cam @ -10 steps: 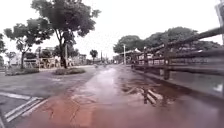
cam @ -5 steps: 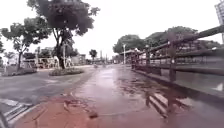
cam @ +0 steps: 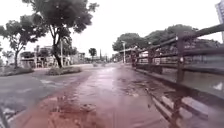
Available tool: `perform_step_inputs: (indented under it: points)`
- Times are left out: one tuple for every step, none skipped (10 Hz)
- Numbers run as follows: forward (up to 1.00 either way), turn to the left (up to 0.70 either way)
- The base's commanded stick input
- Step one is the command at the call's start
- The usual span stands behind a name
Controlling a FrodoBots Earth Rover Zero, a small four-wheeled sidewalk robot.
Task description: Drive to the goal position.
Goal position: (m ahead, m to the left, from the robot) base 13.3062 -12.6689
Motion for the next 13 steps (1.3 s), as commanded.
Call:
perform_step_inputs:
  points:
    - [1.0,0.0]
    - [1.0,0.0]
    - [1.0,0.0]
    - [1.0,0.0]
    - [1.0,0.0]
    - [1.0,0.0]
    - [1.0,0.0]
    - [1.0,0.0]
    - [1.0,0.0]
    - [1.0,0.0]
    - [1.0,0.0]
    - [1.0,0.0]
    - [1.0,0.0]
